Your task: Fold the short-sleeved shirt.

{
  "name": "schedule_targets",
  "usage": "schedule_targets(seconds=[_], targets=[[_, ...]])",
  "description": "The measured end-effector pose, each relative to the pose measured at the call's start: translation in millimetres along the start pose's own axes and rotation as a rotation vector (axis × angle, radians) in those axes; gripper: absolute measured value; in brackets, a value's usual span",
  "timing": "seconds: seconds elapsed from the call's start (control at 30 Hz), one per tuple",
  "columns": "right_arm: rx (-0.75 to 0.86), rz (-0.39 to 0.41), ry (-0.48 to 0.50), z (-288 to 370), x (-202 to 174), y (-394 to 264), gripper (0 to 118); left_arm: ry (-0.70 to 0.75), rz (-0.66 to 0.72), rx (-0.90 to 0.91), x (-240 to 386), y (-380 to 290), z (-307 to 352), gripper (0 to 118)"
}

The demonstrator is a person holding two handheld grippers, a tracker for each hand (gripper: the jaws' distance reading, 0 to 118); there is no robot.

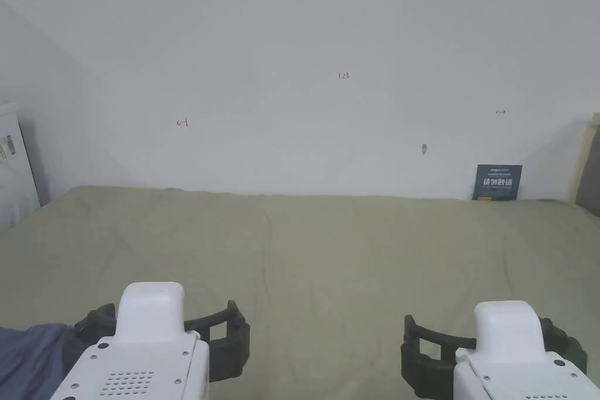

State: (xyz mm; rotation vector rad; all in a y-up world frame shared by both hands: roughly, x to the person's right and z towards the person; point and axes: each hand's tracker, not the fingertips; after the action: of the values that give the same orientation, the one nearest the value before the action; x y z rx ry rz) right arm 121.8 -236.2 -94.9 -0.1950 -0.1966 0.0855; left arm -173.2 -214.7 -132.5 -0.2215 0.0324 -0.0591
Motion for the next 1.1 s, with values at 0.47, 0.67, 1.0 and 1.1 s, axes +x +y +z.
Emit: schedule_targets(seconds=[0.47,0.67,1.0,1.1], targets=[[-0.052,0.001,-0.028,0.0,1.3,0.5,0,-0.047,0.017,-0.058,-5.0,-4.5,-0.7,0],[-0.07,-0.001,-0.077,-0.4,6.3,-2.4,0,-0.002,-0.015,-0.057,-1.2,-5.9,-6.6,0],[-0.071,0.027,-0.059,-6.1,-3.6,-3.1,0,-0.016,0.012,-0.066,-7.1,-4.7,-8.3,0],[-0.084,0.029,-0.038,-13.3,-11.0,-4.2,0,0.008,0.03,-0.077,-21.3,-3.3,-5.4,0]])
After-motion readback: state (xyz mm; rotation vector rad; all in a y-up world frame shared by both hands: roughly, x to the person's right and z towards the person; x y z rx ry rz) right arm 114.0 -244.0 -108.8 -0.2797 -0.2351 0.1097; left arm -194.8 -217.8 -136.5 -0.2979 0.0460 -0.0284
